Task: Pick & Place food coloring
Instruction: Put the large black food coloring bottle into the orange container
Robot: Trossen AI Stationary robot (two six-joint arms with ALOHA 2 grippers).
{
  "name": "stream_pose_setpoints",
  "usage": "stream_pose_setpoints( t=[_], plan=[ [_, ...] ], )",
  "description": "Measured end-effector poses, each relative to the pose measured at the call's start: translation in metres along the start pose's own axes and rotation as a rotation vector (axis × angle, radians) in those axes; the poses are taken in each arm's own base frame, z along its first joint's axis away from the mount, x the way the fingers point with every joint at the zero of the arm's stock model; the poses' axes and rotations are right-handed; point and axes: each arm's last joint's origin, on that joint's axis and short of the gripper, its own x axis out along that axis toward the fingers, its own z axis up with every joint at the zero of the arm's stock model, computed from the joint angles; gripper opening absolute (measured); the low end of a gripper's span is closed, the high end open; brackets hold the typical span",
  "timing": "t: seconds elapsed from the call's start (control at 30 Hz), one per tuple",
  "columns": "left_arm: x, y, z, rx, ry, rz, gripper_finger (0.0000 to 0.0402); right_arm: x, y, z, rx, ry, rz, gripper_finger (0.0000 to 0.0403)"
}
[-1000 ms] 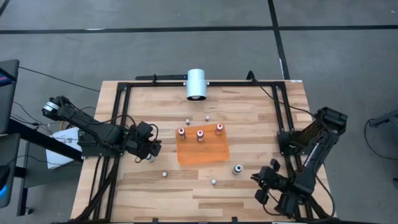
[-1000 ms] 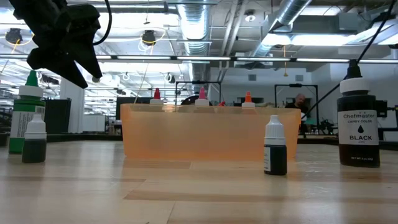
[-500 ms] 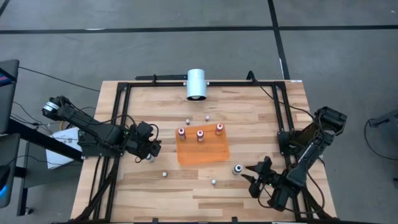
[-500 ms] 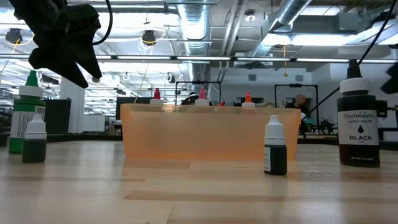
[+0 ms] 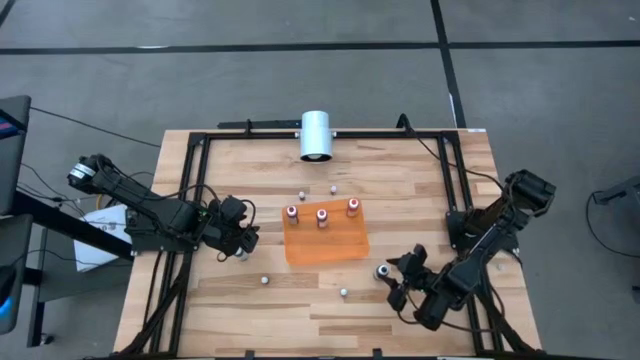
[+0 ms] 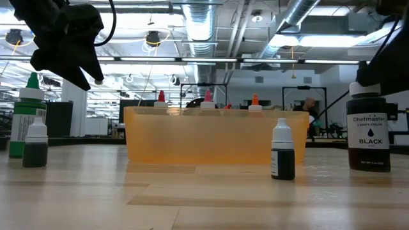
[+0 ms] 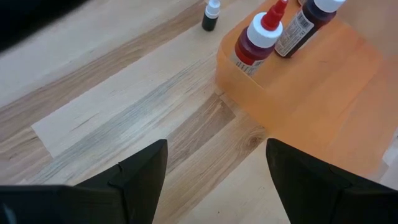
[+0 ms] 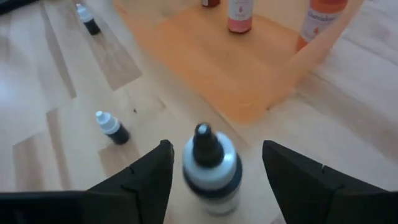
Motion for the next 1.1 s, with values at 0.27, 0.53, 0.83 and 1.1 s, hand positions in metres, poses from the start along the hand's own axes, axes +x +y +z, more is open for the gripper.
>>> stream_pose_setpoints(
  t=[0.27, 0.53, 0.83, 1.1],
  plan=[
    [0.000, 0.000, 0.000, 0.000, 0.008, -0.003, 0.0265, 0.010, -0.003, 0.006, -0.046, 0.067, -0.020, 0.0235],
    [0.000, 0.000, 0.000, 0.004, 0.008, -0.003, 0.0265, 0.012, -0.004, 0.008, -0.038, 0.067, -0.029, 0.0222],
    [0.000, 0.000, 0.000, 0.010, 0.008, -0.003, 0.0265, 0.012, -0.004, 0.008, -0.034, 0.060, -0.031, 0.0125],
    [0.000, 0.000, 0.000, 0.012, 0.007, -0.003, 0.0265, 0.012, -0.003, 0.008, -0.007, 0.060, -0.024, 0.0108]
  ],
)
